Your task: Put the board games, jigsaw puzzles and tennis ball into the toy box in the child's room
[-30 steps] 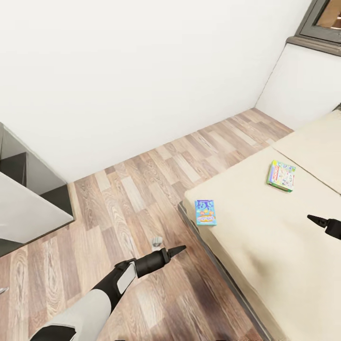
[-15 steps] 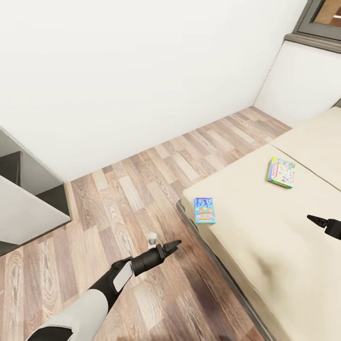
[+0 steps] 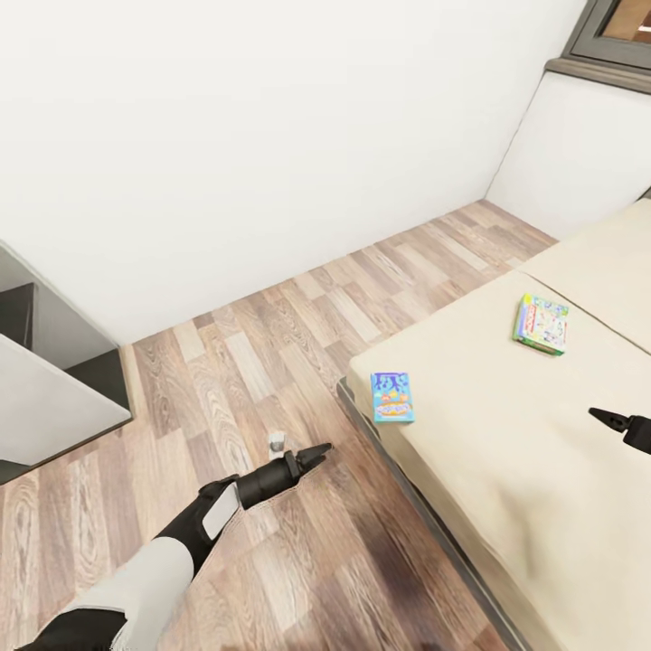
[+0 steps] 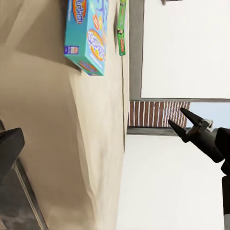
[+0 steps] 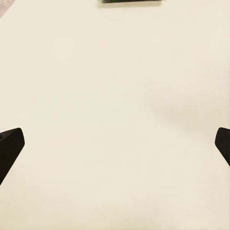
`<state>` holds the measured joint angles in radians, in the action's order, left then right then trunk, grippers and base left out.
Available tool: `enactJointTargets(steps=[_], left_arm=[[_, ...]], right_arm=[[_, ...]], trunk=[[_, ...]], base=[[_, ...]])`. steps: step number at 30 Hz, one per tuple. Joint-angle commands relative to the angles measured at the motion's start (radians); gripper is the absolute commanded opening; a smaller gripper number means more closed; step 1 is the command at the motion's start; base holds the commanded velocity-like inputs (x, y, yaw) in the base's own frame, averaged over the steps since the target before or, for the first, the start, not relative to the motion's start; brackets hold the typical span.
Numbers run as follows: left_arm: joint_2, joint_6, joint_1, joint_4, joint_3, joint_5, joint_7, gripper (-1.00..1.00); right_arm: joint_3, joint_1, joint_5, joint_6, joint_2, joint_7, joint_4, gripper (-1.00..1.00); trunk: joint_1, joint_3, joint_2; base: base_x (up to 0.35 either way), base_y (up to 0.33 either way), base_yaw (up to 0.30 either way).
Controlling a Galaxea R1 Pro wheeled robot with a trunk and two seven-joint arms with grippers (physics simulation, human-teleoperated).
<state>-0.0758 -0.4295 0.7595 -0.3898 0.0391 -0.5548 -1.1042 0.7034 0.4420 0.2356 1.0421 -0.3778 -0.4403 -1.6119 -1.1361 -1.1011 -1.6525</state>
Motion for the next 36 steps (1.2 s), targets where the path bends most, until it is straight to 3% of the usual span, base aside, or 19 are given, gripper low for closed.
enactJointTargets(steps=[1,9,10,11,14,25,36], left_arm=[[0.01,-0.016,0.005,-0.002,0.004,-0.01,-0.002,1.0],[0.057,-0.04,0.017,-0.016,0.001,-0.014,-0.012,1.0],[0.066,-0.042,0.018,-0.019,0.0,-0.014,-0.013,1.0],[0.097,-0.051,0.022,-0.025,-0.003,-0.016,-0.017,1.0],[0.109,-0.058,0.026,-0.026,-0.004,-0.016,-0.017,1.0],[0.139,-0.074,0.043,-0.028,-0.007,-0.014,-0.014,1.0],[0.144,-0.077,0.054,-0.028,-0.007,-0.013,-0.01,1.0]], right_arm=[[0.002,0.003,-0.002,0.005,0.001,-0.006,0.0,1.0],[0.0,0.009,-0.002,0.005,0.005,-0.006,0.0,1.0],[0.0,0.01,-0.002,0.005,0.006,-0.006,0.0,1.0],[-0.001,0.011,-0.002,0.005,0.006,-0.006,0.0,1.0],[-0.002,0.011,-0.002,0.005,0.007,-0.006,0.0,1.0],[-0.003,0.011,-0.002,0.005,0.008,-0.006,0.0,1.0],[-0.004,0.011,-0.002,0.005,0.008,-0.006,0.0,1.0]], trunk=[[-0.004,-0.004,-0.008],[-0.035,-0.029,-0.064],[-0.038,-0.032,-0.071],[-0.042,-0.035,-0.078],[-0.054,-0.045,-0.099],[-0.096,-0.079,-0.176],[-0.138,-0.113,-0.253]], base=[[0.0,0.0,-0.001],[0.0,0.0,0.0],[0.0,0.0,0.0],[0.0,0.0,0.0],[0.0,0.0,0.0],[0.0,0.0,0.0],[0.0,0.0,0.0]])
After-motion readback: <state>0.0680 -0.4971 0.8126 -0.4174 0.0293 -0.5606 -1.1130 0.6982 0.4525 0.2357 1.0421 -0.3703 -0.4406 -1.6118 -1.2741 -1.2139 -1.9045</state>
